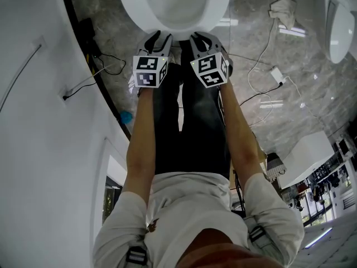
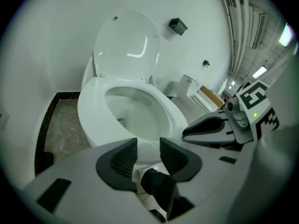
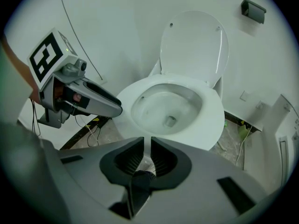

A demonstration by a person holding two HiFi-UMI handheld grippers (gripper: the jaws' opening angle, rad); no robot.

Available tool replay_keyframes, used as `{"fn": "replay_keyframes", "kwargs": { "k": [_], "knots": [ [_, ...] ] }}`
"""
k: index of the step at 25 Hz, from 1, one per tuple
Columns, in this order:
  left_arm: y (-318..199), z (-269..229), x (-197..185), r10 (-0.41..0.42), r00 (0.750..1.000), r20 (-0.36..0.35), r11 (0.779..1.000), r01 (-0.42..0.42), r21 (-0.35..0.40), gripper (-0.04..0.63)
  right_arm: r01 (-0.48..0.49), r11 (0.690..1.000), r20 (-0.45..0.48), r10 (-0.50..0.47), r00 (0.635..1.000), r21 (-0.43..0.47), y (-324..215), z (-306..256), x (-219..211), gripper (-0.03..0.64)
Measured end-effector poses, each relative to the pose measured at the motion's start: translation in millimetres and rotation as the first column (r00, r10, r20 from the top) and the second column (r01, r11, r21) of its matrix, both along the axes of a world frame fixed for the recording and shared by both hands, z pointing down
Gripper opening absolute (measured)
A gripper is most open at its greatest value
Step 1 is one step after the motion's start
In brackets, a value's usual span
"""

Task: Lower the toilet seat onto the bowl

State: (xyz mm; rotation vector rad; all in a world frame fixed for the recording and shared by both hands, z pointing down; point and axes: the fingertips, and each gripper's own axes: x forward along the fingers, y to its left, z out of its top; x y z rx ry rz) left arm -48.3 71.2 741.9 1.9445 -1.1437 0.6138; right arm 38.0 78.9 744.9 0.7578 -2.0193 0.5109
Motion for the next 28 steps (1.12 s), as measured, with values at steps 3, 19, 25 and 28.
{"fn": "replay_keyframes", "kwargs": {
  "k": [3,19,25,28],
  "knots": [
    [-2,-3,0,0.000,1.000,-0.002,1.000,0.000,0.010,0.156,-0.006,1.000,-0.007,0.006,1.000,0.006,0,1,-1,0.061],
    [-24,-92,-5,0.029,0.998,-0.051,0.984,-0.019,0.177,0.104,-0.074,0.983,0.131,0.053,0.990,0.168,-36,-94,-11,0.028],
    [-30,-124,-12,0.035,0.999,-0.041,0.966,-0.023,0.256,0.047,-0.117,0.976,0.209,0.078,0.975,0.184,-41,-126,-10,0.021],
    [-30,-133,-16,0.031,0.999,-0.043,0.960,-0.018,0.279,0.037,-0.142,0.973,0.236,0.096,0.967,0.184,-40,-135,-9,0.021]
  ]
}}
